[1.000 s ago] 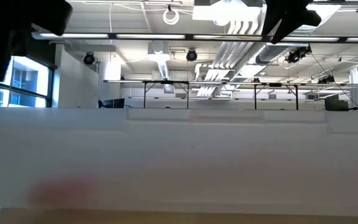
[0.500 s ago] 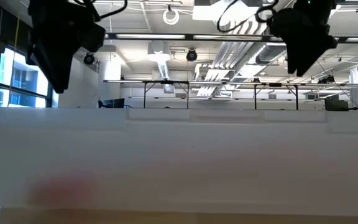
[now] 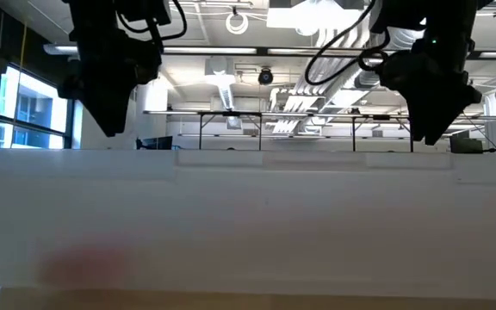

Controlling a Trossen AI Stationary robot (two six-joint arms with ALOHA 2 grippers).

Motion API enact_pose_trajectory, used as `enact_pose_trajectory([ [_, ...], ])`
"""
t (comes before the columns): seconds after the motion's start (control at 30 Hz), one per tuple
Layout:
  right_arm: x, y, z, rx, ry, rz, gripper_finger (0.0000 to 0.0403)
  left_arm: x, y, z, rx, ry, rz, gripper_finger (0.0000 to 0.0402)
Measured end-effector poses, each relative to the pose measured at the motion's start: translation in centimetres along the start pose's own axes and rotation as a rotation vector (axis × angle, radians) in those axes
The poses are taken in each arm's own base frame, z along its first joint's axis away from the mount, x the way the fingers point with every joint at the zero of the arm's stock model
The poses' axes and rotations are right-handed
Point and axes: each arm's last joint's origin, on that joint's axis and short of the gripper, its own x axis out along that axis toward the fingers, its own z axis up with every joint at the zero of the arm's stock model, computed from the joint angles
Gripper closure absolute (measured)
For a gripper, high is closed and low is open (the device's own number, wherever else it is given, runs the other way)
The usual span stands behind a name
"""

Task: Pack school essentials
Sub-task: Put the green scissors into the supply box

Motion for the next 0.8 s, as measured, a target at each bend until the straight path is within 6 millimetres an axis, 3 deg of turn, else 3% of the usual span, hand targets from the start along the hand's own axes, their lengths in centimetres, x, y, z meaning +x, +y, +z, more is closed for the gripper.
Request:
enact_pose_trajectory([
  [0.4,3.4,-0.5,-0.8,-0.001,-0.062,0.026,0.0226,0.0,-0.4,0.7,0.019,-0.069,-0.042,0.0306],
  [0.8,5.4,-1.1,-1.5,-0.074,-0.095,0.045,0.0226,0.0,-0.6,0.9,0.013,-0.087,-0.059,0.0306],
])
